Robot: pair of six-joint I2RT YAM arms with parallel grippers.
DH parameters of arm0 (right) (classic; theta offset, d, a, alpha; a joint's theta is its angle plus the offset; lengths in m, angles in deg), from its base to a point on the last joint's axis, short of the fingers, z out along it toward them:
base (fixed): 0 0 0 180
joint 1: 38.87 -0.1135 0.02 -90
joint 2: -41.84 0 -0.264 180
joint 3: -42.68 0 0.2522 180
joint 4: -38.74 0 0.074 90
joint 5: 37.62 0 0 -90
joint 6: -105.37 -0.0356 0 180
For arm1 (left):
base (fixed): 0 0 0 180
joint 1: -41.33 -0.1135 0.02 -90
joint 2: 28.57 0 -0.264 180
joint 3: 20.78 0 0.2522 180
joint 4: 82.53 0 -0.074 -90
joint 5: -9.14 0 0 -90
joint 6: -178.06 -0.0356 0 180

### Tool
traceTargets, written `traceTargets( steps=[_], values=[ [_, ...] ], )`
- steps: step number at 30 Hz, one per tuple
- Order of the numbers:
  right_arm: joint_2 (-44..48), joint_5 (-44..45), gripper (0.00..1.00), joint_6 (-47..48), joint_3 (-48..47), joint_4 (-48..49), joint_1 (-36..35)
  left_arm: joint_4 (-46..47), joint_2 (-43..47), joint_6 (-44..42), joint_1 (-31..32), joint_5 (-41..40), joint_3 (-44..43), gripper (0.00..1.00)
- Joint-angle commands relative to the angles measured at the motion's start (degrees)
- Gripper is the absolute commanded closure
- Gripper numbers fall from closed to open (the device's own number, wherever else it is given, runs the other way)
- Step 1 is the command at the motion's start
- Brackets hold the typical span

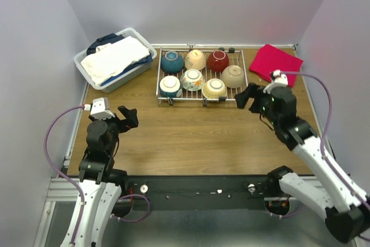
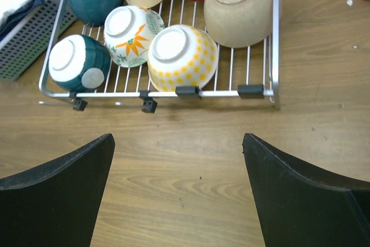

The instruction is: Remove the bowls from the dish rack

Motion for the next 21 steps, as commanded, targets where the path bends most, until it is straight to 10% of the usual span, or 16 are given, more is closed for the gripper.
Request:
traceTargets(
  steps=[1,21],
  values=[
    [-12.6,-1.0,0.00,2.4,-8.6,2.3,-0.3,3.6,-0.9,0.5,0.5,0.5,1.4,0.01],
    [-50.1,1.8,0.00,20.1,-41.1,-12.2,-4.5,1.1,4.3,1.0,9.8,-9.3,1.7,0.01]
  ],
)
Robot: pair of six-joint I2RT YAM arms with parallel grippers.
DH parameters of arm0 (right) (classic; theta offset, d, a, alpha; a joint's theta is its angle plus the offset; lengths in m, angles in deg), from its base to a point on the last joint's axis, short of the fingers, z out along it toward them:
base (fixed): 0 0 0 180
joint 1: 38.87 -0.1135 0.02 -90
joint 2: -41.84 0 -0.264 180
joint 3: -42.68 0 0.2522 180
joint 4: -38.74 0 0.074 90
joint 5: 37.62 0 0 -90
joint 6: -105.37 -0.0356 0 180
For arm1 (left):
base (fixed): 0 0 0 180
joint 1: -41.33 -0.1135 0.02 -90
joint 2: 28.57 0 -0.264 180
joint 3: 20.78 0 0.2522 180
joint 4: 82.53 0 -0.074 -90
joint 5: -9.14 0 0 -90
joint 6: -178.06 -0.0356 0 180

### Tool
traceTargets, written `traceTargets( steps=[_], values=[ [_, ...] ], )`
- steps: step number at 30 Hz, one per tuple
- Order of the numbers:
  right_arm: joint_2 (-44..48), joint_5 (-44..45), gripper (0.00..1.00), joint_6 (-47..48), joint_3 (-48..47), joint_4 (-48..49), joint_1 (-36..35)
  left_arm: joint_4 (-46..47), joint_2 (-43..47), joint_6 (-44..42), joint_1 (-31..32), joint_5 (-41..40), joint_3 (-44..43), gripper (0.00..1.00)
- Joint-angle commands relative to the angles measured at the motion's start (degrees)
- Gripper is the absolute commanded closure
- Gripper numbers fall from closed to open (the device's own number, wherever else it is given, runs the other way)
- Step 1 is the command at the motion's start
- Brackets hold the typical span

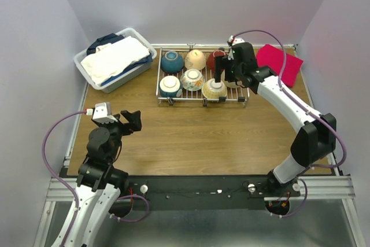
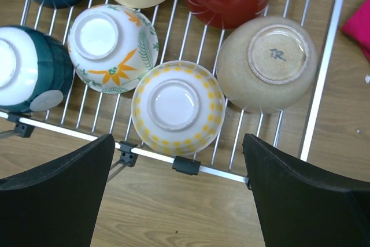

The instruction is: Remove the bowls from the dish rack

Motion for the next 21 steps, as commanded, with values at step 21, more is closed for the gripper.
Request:
traceTargets(
  steps=[21],
  values=[
    [-34.3,41.1,0.00,12.2,-27.8,-16.2,-20.6,-2.4,-5.7,-0.1,0.1,-5.1,-1.1,0.01]
  ],
)
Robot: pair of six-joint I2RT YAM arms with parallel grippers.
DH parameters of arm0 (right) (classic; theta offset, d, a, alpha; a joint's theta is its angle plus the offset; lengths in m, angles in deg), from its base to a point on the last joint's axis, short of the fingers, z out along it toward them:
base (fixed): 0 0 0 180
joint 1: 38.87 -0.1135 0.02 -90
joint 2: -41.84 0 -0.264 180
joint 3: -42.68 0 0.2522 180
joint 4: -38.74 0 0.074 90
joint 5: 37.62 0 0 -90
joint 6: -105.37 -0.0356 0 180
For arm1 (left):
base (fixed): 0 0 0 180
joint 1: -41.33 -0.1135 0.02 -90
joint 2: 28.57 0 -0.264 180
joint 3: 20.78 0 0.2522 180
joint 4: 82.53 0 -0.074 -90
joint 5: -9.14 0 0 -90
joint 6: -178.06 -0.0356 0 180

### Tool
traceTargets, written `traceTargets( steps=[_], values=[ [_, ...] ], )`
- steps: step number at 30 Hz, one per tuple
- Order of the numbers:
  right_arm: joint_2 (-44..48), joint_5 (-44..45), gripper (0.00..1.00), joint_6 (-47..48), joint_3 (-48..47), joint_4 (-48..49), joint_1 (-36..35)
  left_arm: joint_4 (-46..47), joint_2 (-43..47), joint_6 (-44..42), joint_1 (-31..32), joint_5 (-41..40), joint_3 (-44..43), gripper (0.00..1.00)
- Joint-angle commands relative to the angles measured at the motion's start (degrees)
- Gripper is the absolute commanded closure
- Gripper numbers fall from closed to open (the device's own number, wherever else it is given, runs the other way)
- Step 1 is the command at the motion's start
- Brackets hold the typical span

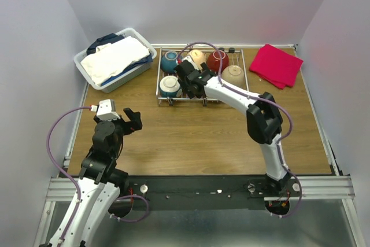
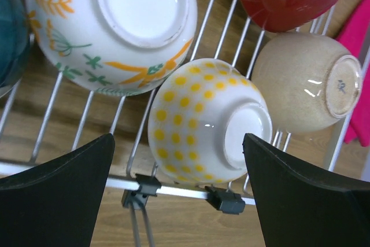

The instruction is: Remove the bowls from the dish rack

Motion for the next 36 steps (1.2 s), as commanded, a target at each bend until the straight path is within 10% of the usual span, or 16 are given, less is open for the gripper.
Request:
traceTargets(
  steps=[1,36],
  values=[
    [-6.9,12.9,0.00,0.9,-7.8,-7.4,-1.5,-0.8,0.3,0.0,0.0,-2.0,-1.1,0.01],
    [-14.4,10.1,0.00,4.7,-9.4,-9.1,-0.9,-1.1,-0.2,0.0,0.0,-1.8,-1.2,0.01]
  ],
)
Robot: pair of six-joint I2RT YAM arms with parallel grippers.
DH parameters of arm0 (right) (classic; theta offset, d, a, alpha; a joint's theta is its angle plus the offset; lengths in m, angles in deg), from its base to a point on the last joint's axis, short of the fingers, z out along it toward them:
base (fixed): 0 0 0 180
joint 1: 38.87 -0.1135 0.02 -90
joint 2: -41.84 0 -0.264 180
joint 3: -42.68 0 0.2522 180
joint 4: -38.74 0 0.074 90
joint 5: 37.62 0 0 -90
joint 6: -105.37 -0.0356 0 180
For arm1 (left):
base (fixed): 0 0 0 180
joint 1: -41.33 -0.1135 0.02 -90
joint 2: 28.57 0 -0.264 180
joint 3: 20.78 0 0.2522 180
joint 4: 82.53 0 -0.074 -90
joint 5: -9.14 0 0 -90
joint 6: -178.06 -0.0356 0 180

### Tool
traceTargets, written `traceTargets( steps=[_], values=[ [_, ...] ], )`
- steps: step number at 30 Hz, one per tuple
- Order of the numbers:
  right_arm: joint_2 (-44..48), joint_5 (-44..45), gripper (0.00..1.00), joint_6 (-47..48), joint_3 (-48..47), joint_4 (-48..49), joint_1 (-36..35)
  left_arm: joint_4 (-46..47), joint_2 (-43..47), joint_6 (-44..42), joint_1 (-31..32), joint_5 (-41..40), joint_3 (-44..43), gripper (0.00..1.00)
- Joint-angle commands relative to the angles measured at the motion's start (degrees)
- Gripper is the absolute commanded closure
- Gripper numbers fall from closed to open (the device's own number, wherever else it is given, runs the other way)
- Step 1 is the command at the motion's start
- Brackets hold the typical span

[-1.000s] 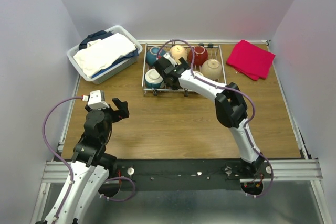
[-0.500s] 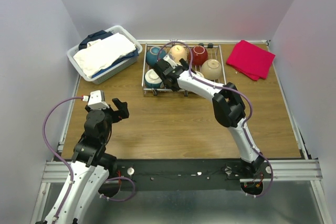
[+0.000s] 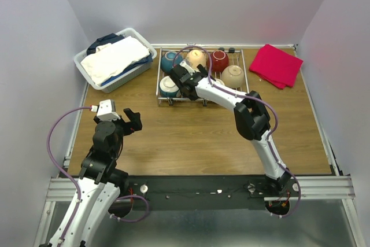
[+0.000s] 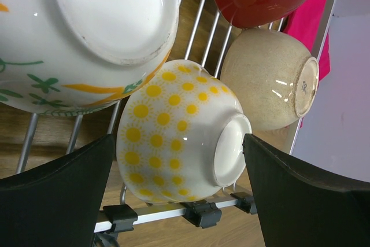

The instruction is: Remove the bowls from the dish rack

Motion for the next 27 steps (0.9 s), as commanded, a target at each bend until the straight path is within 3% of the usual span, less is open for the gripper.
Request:
traceTargets(
  steps=[1,14,27],
  values=[
    [-3.1,-4.0,0.00,-0.2,0.3,-1.5,0.4,-0.3,-0.2,0.0,0.0,-1.3,-1.3,0.01],
    [-1.5,-4.1,0.04,-1.9,2.5,-0.7,2.3,-0.5,-0.5,0.0,0.0,-1.6,-1.4,0.01],
    [2.7,-1.6,0.26,-2.4,1.4,-0.9,2.1,-0.7,-0.6,0.0,0.0,-1.8,-1.4,0.01]
  ],
)
